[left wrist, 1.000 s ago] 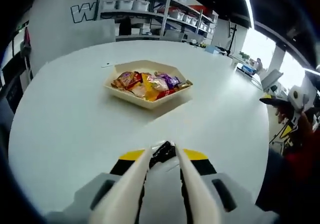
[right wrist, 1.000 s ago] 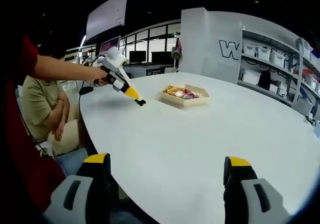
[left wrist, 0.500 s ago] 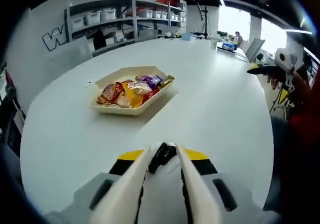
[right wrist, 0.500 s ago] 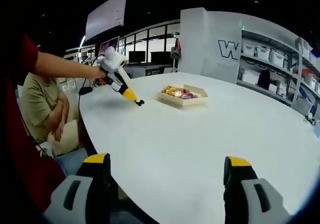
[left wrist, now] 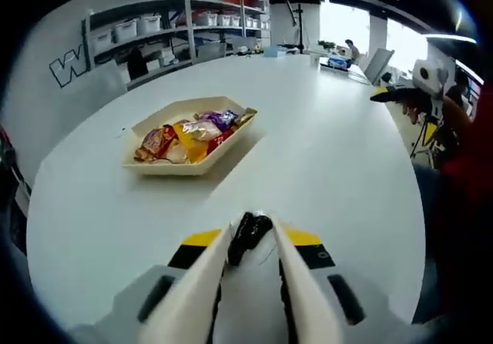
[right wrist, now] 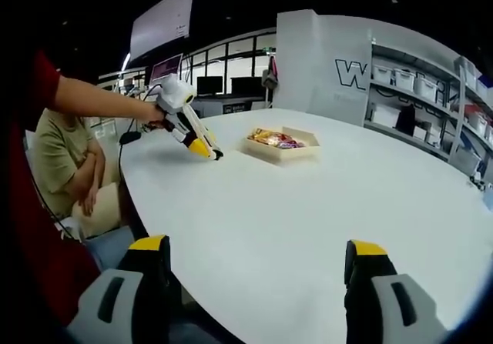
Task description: Place the target food into the container with the food tongs after gripping and lifting it, then release it inside without dropping or visibly crushing the food.
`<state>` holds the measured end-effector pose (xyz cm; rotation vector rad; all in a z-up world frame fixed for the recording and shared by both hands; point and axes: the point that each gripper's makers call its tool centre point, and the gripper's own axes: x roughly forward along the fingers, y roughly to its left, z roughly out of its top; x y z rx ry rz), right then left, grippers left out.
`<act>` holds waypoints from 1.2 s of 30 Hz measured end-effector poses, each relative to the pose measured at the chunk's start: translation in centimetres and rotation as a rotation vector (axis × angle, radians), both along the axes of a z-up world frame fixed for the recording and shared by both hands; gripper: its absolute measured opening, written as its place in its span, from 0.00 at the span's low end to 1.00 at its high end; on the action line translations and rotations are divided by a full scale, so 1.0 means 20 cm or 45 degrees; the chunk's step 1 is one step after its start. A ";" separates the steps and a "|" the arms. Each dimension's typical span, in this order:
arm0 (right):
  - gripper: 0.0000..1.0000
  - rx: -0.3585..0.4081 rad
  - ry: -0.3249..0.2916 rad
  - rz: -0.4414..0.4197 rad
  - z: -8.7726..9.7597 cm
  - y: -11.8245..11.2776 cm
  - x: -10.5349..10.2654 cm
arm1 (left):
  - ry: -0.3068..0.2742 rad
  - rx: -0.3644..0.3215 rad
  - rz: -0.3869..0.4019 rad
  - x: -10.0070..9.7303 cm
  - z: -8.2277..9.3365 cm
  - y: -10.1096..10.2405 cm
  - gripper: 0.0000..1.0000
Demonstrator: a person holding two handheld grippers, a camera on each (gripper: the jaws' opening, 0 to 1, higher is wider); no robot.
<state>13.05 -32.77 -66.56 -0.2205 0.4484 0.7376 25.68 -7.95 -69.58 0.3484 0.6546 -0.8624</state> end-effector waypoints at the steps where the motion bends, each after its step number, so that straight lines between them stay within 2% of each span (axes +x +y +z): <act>1: 0.93 0.001 0.000 0.001 0.00 0.00 0.00 | 0.000 -0.005 0.028 0.01 0.00 0.01 0.23; 5: 0.93 0.004 -0.003 0.007 0.00 0.01 0.00 | 0.026 -0.017 0.120 0.01 0.00 0.01 0.17; 11: 0.93 0.006 -0.005 0.010 0.00 0.02 0.00 | 0.022 -0.002 0.156 0.00 0.00 0.01 0.18; 12: 0.93 0.006 -0.006 0.010 0.01 0.02 -0.01 | 0.040 -0.027 0.187 0.00 0.00 0.01 0.18; 18: 0.93 0.012 -0.007 0.000 0.01 0.00 -0.01 | 0.059 -0.061 0.215 -0.01 0.02 0.01 0.18; 23: 0.93 0.019 -0.013 -0.006 0.01 -0.01 -0.01 | 0.045 -0.111 0.232 0.00 0.09 -0.01 0.19; 36: 0.93 0.036 -0.028 0.002 0.04 0.00 -0.01 | -0.024 -0.140 0.225 0.06 0.27 -0.05 0.19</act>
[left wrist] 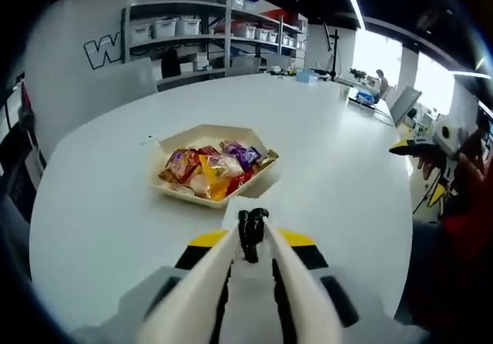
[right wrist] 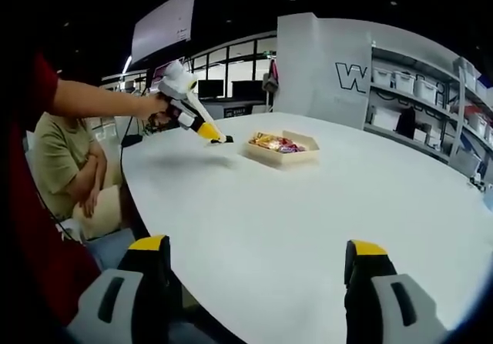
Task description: Place the target food into the container with the food tongs after gripping and lifting it, then release it inside without dropping or visibly crushing the food.
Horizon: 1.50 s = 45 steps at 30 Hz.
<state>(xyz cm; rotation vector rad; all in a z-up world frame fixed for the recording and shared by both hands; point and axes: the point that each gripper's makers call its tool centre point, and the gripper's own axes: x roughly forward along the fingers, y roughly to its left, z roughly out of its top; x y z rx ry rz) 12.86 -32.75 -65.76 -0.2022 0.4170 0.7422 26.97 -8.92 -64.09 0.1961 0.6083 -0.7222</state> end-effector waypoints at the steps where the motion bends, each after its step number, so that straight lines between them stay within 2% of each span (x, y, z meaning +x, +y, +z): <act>1: 0.93 0.003 -0.003 -0.003 0.00 0.00 0.00 | -0.003 -0.001 -0.003 0.01 0.01 -0.01 0.19; 13: 0.99 0.056 -0.032 -0.051 0.05 -0.05 0.04 | -0.032 -0.027 -0.002 0.12 0.11 -0.08 0.19; 29: 0.99 0.070 -0.008 -0.079 0.01 -0.10 0.05 | -0.044 0.005 -0.021 0.27 0.16 -0.16 0.20; 39: 0.99 0.059 0.014 -0.101 -0.03 -0.14 0.07 | -0.073 0.047 -0.030 0.43 0.19 -0.23 0.20; 45: 0.99 0.059 0.014 -0.128 -0.02 -0.19 0.08 | -0.090 0.048 0.017 0.55 0.20 -0.24 0.22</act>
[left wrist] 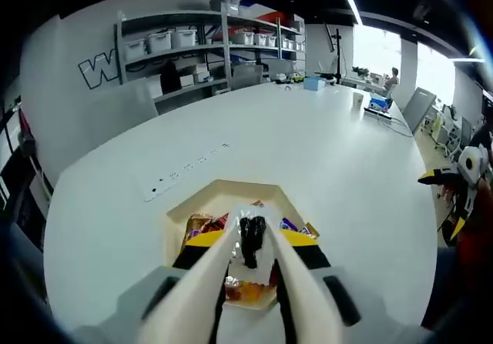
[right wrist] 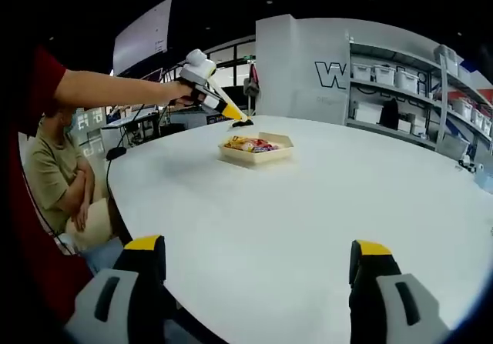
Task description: Place the target food into the container with the food tongs after gripping and lifting it, then release it inside without dropping or visibly crushing the food.
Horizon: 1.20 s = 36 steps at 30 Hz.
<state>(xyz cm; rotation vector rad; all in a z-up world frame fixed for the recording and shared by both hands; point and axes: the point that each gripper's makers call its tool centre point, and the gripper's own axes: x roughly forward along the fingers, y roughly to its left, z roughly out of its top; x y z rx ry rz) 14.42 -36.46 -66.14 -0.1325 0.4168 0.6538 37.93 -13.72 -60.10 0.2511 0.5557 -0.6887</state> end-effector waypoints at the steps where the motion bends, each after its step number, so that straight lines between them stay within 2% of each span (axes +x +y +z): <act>1: 0.99 -0.001 0.001 -0.002 0.00 0.00 0.00 | 0.007 -0.005 0.005 0.01 0.00 0.00 0.22; 2: 0.99 -0.004 0.003 -0.010 0.00 -0.02 0.00 | -0.010 -0.012 0.007 0.03 0.01 0.00 0.22; 4: 0.99 -0.008 0.007 -0.016 -0.01 -0.03 0.00 | -0.001 -0.016 0.014 0.04 0.01 -0.01 0.22; 16: 0.99 -0.011 0.004 -0.012 0.00 -0.02 0.01 | -0.001 0.005 -0.005 0.01 -0.01 0.00 0.23; 26: 0.99 -0.013 -0.009 0.001 0.02 0.01 0.00 | -0.011 0.005 -0.021 -0.08 -0.01 0.02 0.24; 36: 0.99 -0.020 -0.025 0.034 0.05 0.07 -0.02 | -0.012 0.012 -0.017 -0.18 -0.01 0.09 0.24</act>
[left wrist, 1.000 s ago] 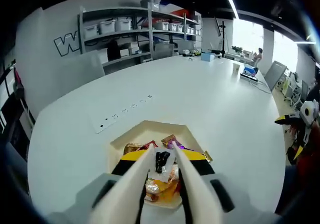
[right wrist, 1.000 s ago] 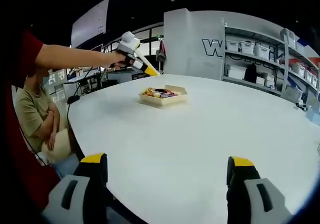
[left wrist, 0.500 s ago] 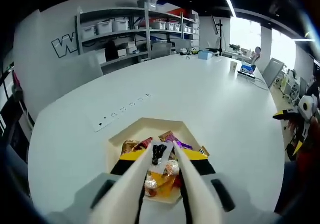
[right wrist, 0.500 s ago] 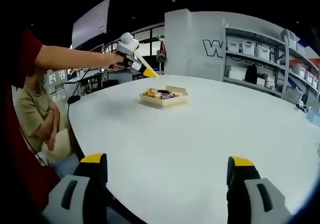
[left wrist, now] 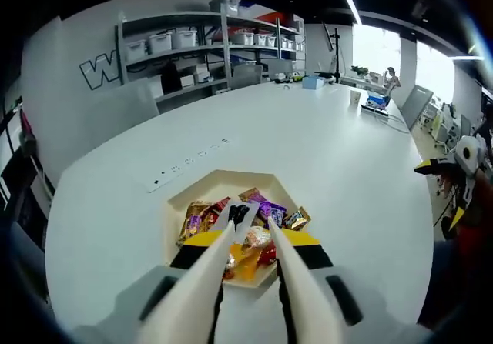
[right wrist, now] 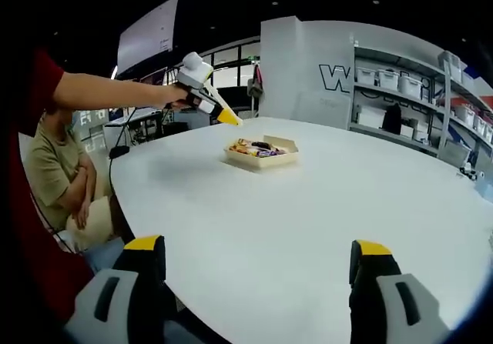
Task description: Place the target food into the container with the food tongs after gripping and lifting it, then release it inside without dropping or visibly crushing the food.
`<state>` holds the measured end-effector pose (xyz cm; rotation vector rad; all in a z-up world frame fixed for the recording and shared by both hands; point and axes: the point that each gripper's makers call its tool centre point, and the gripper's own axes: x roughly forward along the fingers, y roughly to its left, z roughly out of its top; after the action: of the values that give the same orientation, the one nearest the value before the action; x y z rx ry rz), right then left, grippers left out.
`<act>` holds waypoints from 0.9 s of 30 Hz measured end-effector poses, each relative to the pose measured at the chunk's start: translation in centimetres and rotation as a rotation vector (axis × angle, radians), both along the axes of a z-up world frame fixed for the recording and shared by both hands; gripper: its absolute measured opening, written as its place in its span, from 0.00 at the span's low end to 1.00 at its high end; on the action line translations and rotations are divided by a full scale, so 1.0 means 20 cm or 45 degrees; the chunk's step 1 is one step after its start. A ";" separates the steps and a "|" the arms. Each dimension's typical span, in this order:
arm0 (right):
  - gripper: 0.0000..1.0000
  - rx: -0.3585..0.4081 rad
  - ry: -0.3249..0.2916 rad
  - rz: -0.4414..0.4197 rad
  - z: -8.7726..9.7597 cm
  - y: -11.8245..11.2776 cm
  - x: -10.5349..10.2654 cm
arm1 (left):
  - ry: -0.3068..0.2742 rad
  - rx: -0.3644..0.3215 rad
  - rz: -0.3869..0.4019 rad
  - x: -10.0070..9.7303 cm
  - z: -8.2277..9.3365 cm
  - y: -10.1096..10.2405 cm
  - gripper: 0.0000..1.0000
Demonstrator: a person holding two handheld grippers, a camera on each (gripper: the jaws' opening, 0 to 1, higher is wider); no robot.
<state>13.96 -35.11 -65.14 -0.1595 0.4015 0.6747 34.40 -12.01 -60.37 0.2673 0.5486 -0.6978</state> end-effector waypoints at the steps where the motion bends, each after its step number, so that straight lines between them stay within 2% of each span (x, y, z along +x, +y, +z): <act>1: 0.99 -0.001 -0.002 0.006 0.00 0.01 0.00 | 0.001 -0.001 0.000 -0.01 0.00 0.01 0.24; 15: 0.99 -0.013 -0.013 0.042 0.01 0.07 -0.05 | -0.027 -0.043 0.008 -0.15 -0.01 0.05 0.25; 24: 0.99 -0.022 -0.014 0.078 0.01 0.12 -0.06 | -0.038 -0.080 0.035 -0.25 -0.08 0.10 0.25; 27: 0.99 -0.030 -0.012 0.089 0.01 0.14 -0.07 | -0.082 -0.076 0.037 -0.28 -0.09 0.12 0.26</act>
<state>12.51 -32.31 -65.02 -0.1996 0.3963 0.7378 28.81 -9.63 -62.12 0.2249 0.4689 -0.6740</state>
